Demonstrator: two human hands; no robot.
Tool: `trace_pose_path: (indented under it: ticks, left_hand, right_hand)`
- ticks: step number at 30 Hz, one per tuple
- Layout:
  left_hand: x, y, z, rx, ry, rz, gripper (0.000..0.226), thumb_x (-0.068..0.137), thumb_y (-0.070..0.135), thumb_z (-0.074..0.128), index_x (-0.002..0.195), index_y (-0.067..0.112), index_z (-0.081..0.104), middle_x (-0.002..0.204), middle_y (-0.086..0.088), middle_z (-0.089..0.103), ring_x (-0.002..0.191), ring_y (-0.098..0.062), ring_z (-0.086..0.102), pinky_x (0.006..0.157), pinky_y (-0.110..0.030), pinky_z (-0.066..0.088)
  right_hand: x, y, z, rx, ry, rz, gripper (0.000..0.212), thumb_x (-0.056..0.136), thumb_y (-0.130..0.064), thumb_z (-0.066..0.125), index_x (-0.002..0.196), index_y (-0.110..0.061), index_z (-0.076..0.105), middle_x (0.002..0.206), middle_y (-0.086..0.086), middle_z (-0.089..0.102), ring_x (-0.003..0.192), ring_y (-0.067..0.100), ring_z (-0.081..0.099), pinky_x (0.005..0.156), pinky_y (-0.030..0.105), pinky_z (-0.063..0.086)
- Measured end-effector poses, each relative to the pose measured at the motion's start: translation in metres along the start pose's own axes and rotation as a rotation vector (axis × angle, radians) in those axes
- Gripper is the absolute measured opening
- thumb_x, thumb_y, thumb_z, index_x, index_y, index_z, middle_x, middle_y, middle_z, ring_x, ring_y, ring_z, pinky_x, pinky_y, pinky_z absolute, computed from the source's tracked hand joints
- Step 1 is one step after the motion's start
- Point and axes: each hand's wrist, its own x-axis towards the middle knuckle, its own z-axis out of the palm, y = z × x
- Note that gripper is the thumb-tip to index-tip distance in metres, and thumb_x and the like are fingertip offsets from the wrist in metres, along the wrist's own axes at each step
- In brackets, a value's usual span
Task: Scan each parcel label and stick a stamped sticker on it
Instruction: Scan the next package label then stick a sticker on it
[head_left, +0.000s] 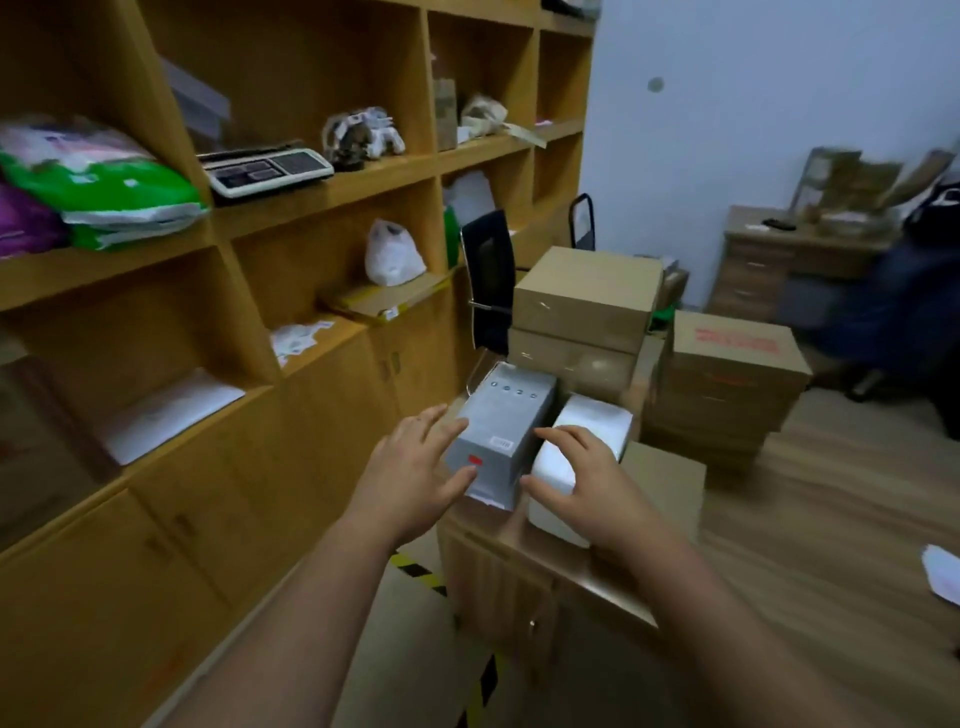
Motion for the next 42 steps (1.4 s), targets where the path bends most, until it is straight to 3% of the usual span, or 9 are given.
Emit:
trace_pose_path:
  ticks: [8,15,19,22,28,32,36,40,42]
  left_hand:
    - [0.093,-0.067,0.062,-0.024,-0.142,0.018,0.062,0.093,0.056,0.052,0.148,0.033,0.036,0.157,0.006,0.03,0.142,-0.016,0.027,0.114,-0.041,0.028]
    - [0.164,-0.111,0.109,-0.102,-0.335,0.068,0.065,0.091,0.055,0.055,0.149,0.037,0.031,0.159,0.006,0.023,0.143,-0.02,0.025,0.114,-0.044,0.028]
    - [0.19,-0.126,0.135,-0.137,-0.447,0.083,0.076,0.085,0.065,0.058,0.15,0.041,0.026,0.161,0.005,0.018,0.143,-0.024,0.023,0.113,-0.048,0.028]
    - [0.197,-0.139,0.143,-0.273,-0.516,0.076,0.082,0.079,0.069,0.06,0.149,0.041,0.028,0.158,0.005,0.027,0.138,-0.022,0.033,0.11,-0.05,0.038]
    - [0.178,-0.142,0.14,-0.395,-0.462,0.076,0.087,0.075,0.06,0.072,0.149,0.035,0.034,0.153,0.009,0.033,0.132,-0.016,0.039,0.105,-0.044,0.045]
    - [0.156,-0.125,0.116,-0.402,-0.293,0.094,0.083,0.075,0.052,0.077,0.146,0.034,0.037,0.153,0.008,0.029,0.135,-0.015,0.034,0.108,-0.039,0.042]
    - [0.129,-0.079,0.082,-0.432,-0.132,0.15,0.098,0.072,0.047,0.082,0.149,0.039,0.022,0.152,0.01,0.029,0.134,-0.013,0.032,0.109,-0.044,0.04]
    - [0.101,-0.009,0.068,-0.522,-0.108,0.188,0.111,0.068,0.038,0.086,0.152,0.042,0.013,0.153,0.01,0.029,0.135,-0.005,0.027,0.11,-0.043,0.035]
    - [0.088,0.031,0.071,-0.569,-0.12,0.215,0.111,0.069,0.033,0.087,0.152,0.043,0.014,0.152,0.013,0.027,0.133,-0.001,0.025,0.111,-0.043,0.036]
  right_hand:
    - [0.086,0.03,0.056,-0.031,-0.05,0.173,0.067,0.09,-0.056,0.059,0.148,-0.036,0.033,0.153,-0.01,0.032,0.139,0.011,0.032,0.11,0.034,0.036]
    - [0.137,0.042,0.101,-0.093,-0.058,0.396,0.068,0.09,-0.059,0.056,0.149,-0.034,0.032,0.151,-0.004,0.034,0.136,0.017,0.035,0.109,0.035,0.037]
    - [0.152,0.045,0.118,-0.081,-0.052,0.452,0.066,0.092,-0.055,0.056,0.148,-0.031,0.033,0.15,-0.002,0.036,0.135,0.018,0.035,0.108,0.034,0.037]
    - [0.161,0.045,0.125,-0.053,-0.032,0.463,0.069,0.091,-0.052,0.059,0.15,-0.03,0.032,0.149,0.0,0.038,0.135,0.019,0.035,0.11,0.035,0.036]
    - [0.152,0.041,0.13,0.089,0.031,0.463,0.07,0.088,-0.044,0.065,0.149,-0.028,0.035,0.145,0.0,0.037,0.133,0.017,0.037,0.11,0.032,0.037]
    - [0.131,0.034,0.121,0.228,0.146,0.391,0.065,0.089,-0.039,0.067,0.146,-0.03,0.037,0.143,-0.005,0.035,0.128,0.01,0.039,0.107,0.03,0.045]
    - [0.098,0.028,0.094,0.375,0.307,0.319,0.054,0.091,-0.036,0.067,0.138,-0.034,0.042,0.139,-0.009,0.038,0.124,0.006,0.04,0.093,0.021,0.051]
    - [0.041,0.045,0.048,0.54,0.431,0.3,0.048,0.092,-0.029,0.067,0.132,-0.038,0.044,0.135,-0.01,0.038,0.119,0.004,0.045,0.079,0.013,0.051]
    - [0.007,0.062,0.022,0.6,0.465,0.294,0.048,0.092,-0.026,0.067,0.133,-0.039,0.046,0.136,-0.009,0.039,0.12,0.003,0.045,0.08,0.013,0.051]
